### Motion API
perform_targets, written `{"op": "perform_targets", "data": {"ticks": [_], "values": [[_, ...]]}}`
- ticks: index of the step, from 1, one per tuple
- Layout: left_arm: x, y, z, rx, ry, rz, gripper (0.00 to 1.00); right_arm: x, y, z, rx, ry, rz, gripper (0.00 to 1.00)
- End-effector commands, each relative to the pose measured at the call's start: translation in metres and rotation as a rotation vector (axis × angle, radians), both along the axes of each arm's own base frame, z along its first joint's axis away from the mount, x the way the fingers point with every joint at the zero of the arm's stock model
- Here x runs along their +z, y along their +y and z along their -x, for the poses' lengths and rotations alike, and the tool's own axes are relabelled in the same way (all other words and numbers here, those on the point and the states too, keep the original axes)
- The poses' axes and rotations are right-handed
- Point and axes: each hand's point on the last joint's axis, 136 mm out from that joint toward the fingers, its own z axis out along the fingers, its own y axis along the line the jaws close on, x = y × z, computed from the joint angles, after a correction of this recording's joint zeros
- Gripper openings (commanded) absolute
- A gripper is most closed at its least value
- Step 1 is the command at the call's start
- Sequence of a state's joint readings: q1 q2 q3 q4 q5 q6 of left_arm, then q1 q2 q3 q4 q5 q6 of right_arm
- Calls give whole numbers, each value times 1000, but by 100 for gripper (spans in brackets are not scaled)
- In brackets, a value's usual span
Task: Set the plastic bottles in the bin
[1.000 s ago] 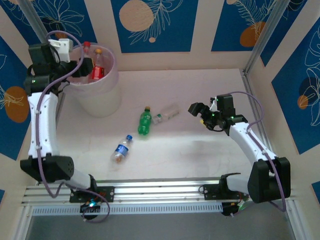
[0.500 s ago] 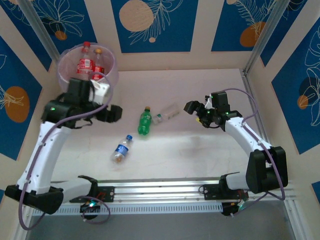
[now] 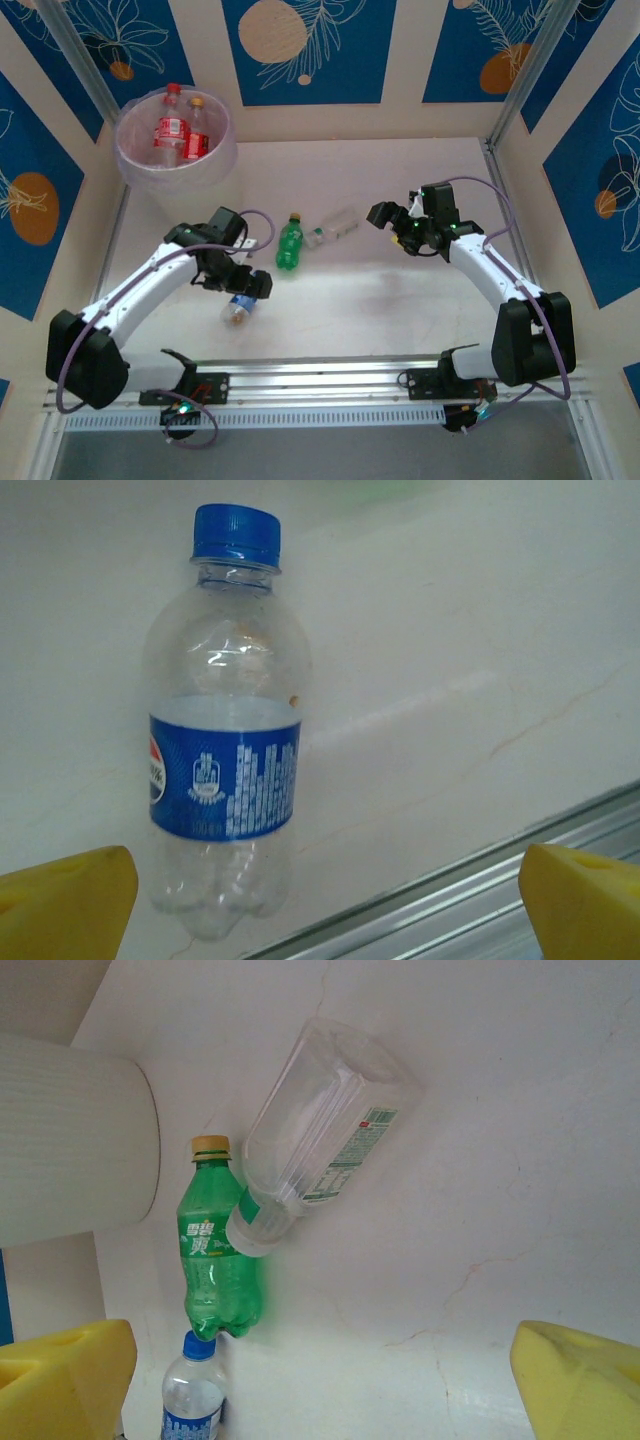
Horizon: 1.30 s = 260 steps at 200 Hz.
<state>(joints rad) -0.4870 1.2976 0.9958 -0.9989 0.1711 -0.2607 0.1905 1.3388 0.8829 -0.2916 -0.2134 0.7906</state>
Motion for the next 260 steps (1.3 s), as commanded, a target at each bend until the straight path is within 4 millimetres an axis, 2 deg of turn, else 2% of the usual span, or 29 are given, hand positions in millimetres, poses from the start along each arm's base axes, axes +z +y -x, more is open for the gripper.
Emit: {"op": "perform_targets", "data": {"ticks": [1,40,69,104,138,190,207,218,260], "values": [[-20,-5,-5,45,29,4,98,8,-1,2,0,-23,-4,97],[-58,11,2,119,90,-55,97,7,-9,4,-16,-21,-7,97],[-74,16,4,140,102,-84,95,6,-9,3,-15,-21,-11,97],[-79,19,1,143,92,-104,88,6,-7,3,-13,-21,-19,97],[-77,16,-4,144,77,-91,73,4,-7,3,-15,-16,-19,97],[-77,13,-7,141,76,-85,63,5,-7,3,-12,-19,-16,97],[-62,6,-12,138,62,-46,62,5,-7,3,-12,-17,-15,97],[-41,-3,-20,139,25,4,62,6,-8,1,-13,-22,-14,97],[74,-25,-60,103,-207,151,61,8,-5,-2,-6,-25,-22,97]]}}
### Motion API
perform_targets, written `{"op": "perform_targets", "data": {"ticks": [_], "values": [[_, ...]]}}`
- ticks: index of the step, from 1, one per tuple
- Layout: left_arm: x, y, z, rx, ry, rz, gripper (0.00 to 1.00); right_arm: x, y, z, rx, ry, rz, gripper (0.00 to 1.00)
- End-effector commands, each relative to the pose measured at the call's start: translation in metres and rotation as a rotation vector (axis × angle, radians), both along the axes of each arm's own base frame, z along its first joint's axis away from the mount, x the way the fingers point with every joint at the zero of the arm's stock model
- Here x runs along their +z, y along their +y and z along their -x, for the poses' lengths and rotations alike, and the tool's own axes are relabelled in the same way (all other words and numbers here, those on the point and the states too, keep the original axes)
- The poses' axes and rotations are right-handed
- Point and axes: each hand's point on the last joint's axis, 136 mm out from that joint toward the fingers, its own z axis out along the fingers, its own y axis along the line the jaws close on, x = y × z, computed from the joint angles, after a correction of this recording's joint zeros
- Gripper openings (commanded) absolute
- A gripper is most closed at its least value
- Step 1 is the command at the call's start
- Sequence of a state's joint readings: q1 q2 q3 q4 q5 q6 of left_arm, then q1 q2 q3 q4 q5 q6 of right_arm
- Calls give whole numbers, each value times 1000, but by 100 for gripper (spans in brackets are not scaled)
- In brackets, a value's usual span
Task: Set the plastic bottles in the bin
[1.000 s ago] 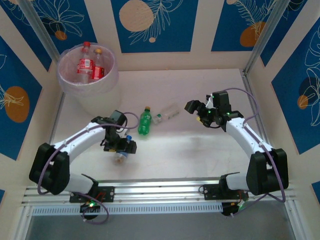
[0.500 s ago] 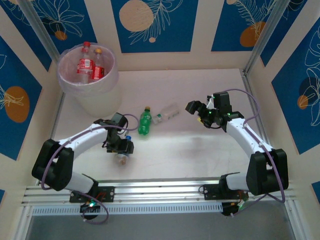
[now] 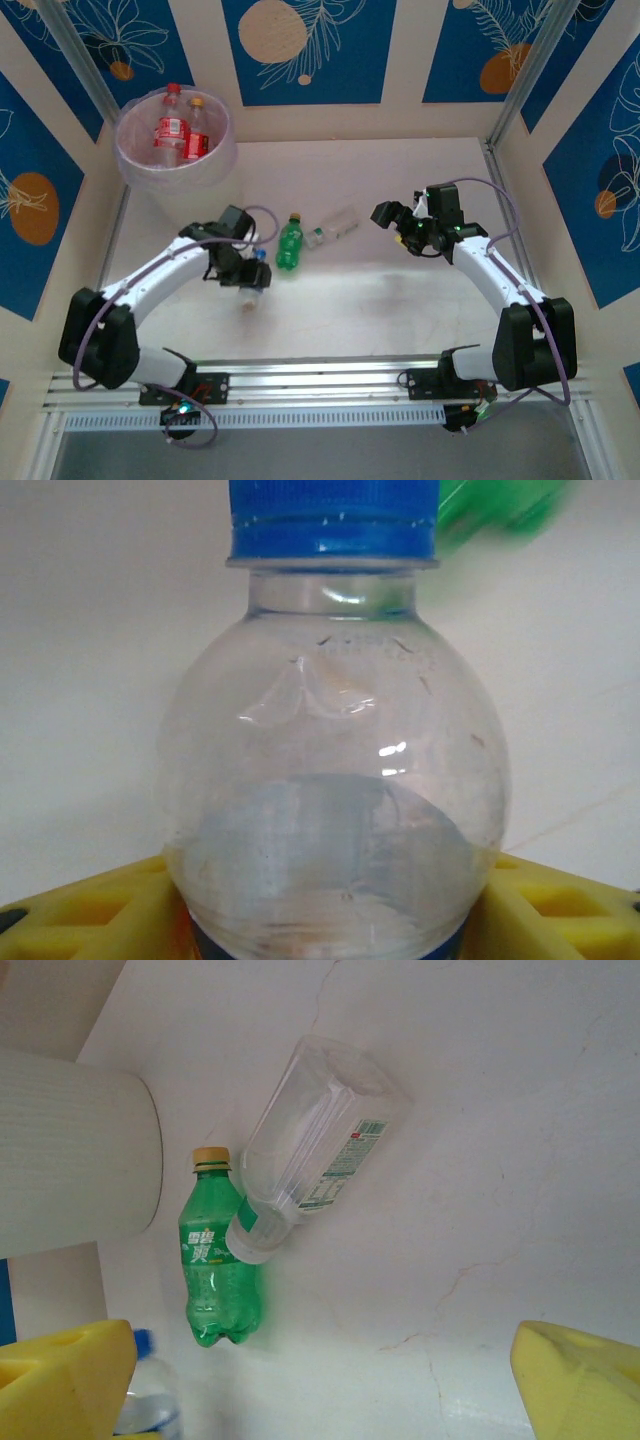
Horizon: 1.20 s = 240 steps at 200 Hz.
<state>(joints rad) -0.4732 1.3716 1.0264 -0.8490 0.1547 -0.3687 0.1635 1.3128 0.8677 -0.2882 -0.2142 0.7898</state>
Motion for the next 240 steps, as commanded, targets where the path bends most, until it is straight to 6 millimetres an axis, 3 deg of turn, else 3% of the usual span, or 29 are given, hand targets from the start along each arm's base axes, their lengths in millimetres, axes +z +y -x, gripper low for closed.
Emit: {"op": "perform_targets", "data": {"ticks": [1,32,70,107,127,145,180,201,240], "values": [[77,-10,-19,-19,-147,95,61,5,5,-2,21,-11,-18,97],[149,-5,-55,-34,-312,132,61,7,5,-3,20,-18,-19,97],[239,41,-117,44,-557,145,56,10,5,0,24,-25,-20,97],[303,88,-170,111,-706,122,48,9,1,6,11,-25,-21,97],[328,111,-193,171,-782,119,40,7,-3,11,1,-22,-20,97],[337,140,-210,251,-831,99,33,4,-7,15,-11,-16,-19,97],[327,199,-234,406,-856,38,17,5,-14,20,-26,-17,-16,97],[319,221,-245,443,-887,-22,13,4,-18,22,-36,-16,-17,97],[276,240,-261,451,-773,-62,13,3,-21,23,-43,-16,-21,97]]}}
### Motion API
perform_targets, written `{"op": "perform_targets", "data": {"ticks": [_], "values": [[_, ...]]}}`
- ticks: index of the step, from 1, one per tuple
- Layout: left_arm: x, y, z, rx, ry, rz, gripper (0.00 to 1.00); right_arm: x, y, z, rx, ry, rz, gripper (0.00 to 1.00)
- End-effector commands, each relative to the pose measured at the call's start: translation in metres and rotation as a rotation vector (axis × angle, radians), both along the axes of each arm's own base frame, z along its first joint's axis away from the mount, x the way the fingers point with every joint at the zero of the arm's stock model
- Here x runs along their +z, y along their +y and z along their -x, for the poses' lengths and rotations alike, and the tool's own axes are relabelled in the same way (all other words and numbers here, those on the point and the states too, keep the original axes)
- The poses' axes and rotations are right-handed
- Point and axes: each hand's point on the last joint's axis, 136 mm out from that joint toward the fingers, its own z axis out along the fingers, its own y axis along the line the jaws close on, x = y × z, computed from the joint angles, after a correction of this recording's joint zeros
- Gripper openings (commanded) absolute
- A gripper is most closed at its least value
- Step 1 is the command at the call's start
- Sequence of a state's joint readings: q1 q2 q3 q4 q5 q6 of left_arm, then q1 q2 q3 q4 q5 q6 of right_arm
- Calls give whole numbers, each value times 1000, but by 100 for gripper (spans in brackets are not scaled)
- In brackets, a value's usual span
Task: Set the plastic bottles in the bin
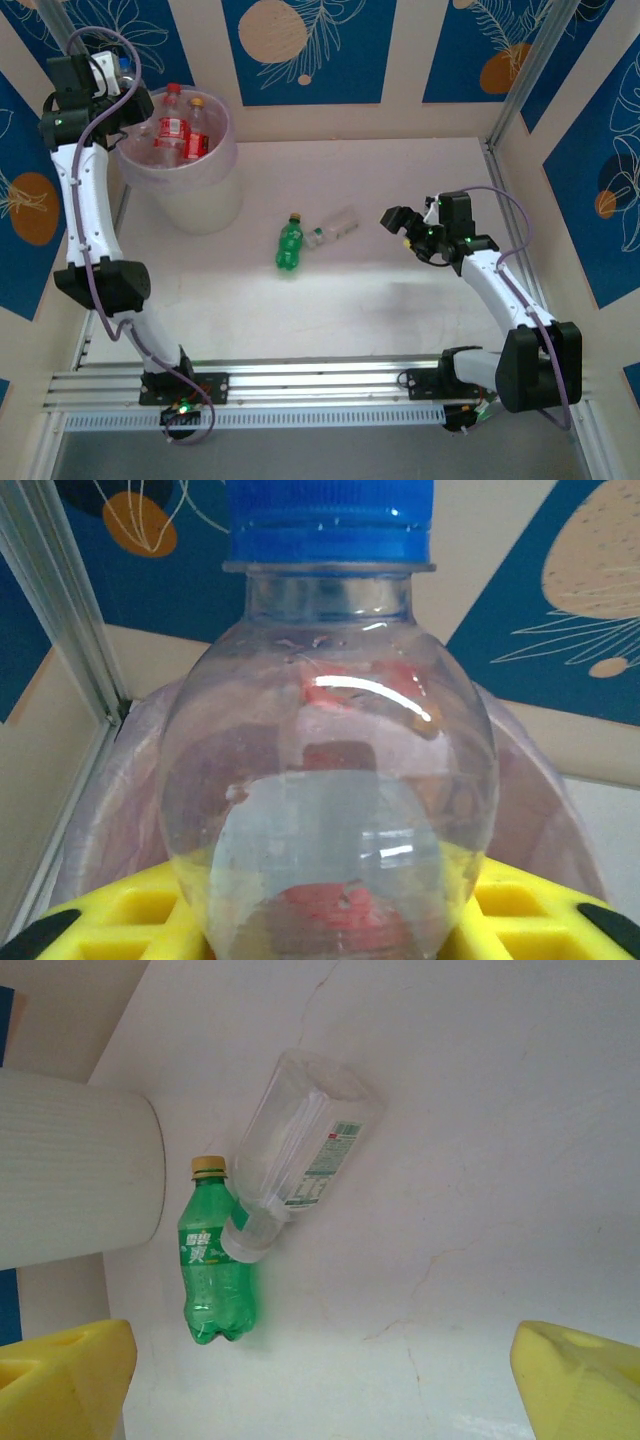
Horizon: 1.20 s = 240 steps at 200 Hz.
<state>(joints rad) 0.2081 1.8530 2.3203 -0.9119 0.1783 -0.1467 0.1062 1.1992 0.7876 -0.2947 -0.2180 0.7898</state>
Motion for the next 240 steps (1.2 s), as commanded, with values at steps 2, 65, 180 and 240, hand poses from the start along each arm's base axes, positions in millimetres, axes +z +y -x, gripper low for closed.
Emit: {"op": "perform_targets", "data": {"ticks": [2,65,180,240], "values": [[-21,14,-12,15,47,-39,13,-1,1,8,11,11,-15,97],[-85,26,-18,19,235,-96,12,-3,-3,11,2,14,-15,97],[-108,10,-2,-65,333,-49,61,-5,-5,11,-5,20,-24,97],[-58,11,0,-21,191,-48,80,-5,-4,11,-4,19,-29,97]]}}
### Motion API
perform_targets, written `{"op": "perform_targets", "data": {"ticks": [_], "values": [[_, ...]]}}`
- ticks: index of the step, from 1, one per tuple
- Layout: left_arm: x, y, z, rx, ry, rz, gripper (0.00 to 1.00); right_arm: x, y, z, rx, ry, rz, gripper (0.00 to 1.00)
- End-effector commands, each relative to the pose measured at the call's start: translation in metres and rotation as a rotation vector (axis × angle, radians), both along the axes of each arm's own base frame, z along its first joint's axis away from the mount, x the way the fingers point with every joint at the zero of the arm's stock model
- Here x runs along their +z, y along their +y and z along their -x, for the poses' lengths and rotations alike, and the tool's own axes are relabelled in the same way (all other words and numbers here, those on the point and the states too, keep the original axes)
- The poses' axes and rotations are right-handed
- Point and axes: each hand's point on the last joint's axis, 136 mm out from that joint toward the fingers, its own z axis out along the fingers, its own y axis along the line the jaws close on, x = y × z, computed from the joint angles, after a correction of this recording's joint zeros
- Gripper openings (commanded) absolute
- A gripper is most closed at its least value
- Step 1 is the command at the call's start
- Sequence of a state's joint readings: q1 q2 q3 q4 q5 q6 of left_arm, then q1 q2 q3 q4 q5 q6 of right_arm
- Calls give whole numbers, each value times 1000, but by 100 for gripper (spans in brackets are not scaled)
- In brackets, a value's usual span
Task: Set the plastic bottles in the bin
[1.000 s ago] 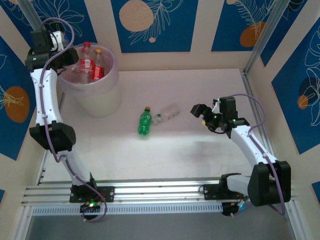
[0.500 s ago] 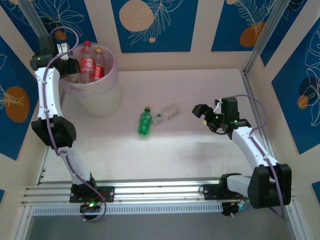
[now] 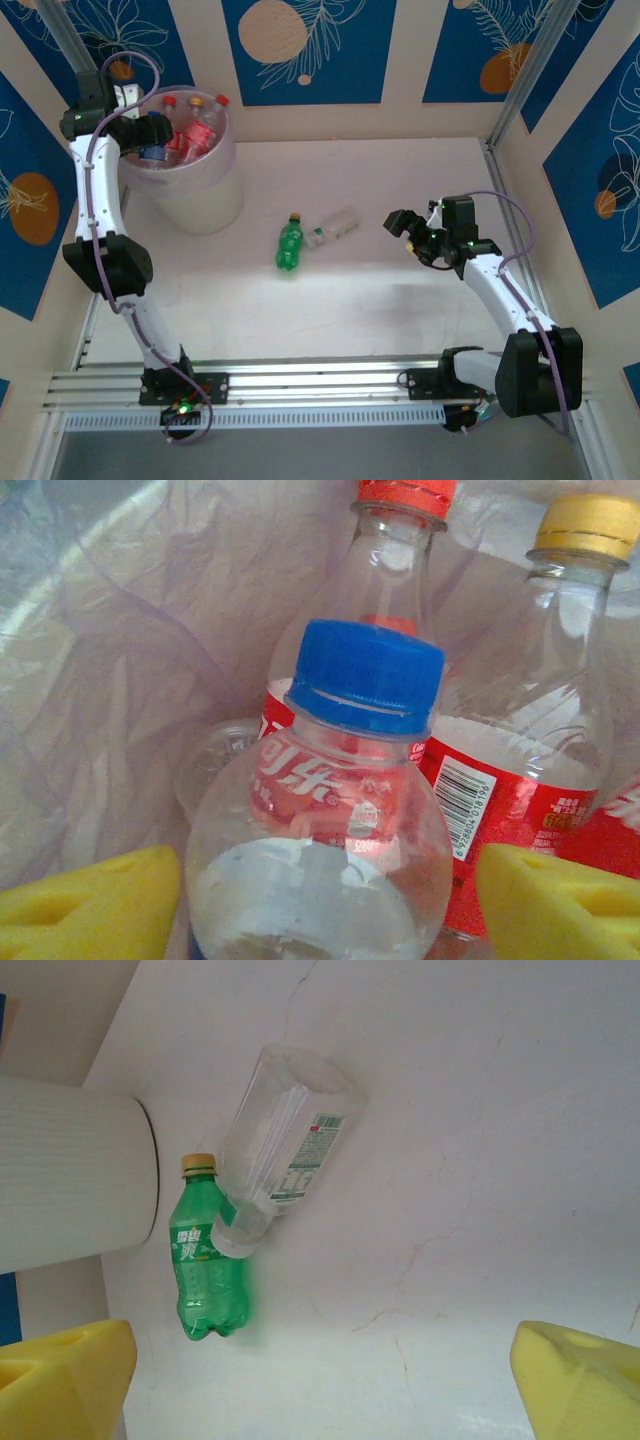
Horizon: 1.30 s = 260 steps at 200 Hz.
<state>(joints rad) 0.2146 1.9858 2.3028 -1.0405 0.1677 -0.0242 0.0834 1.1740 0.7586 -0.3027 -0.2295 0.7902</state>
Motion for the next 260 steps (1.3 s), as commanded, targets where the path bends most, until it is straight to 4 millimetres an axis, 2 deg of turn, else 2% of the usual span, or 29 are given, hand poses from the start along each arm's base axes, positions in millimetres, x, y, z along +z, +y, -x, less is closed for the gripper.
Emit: {"op": "perform_targets", "data": {"ticks": [1,46,71,92,129,159,194,213,240,260], "values": [[38,4,12,38,-82,-6,80,0,2,4,11,6,-22,97],[84,-4,21,40,-215,15,80,1,4,2,18,3,-28,97],[92,-15,28,10,-234,33,79,-1,7,1,23,8,-33,97],[85,-30,32,-35,-211,46,76,-1,10,-2,33,9,-35,97],[73,-87,37,-232,-179,-14,75,0,17,-5,49,10,-33,97],[51,-114,31,-321,-124,-27,75,1,22,-5,60,8,-28,97],[22,-117,15,-304,-78,-7,73,-2,21,0,55,18,-21,97],[9,-117,8,-295,-64,5,68,-3,20,2,52,22,-19,97],[-13,-119,5,-291,-22,28,61,-4,20,3,52,23,-18,97],[-20,-119,5,-284,-11,35,58,-3,21,3,52,22,-18,97]]}}
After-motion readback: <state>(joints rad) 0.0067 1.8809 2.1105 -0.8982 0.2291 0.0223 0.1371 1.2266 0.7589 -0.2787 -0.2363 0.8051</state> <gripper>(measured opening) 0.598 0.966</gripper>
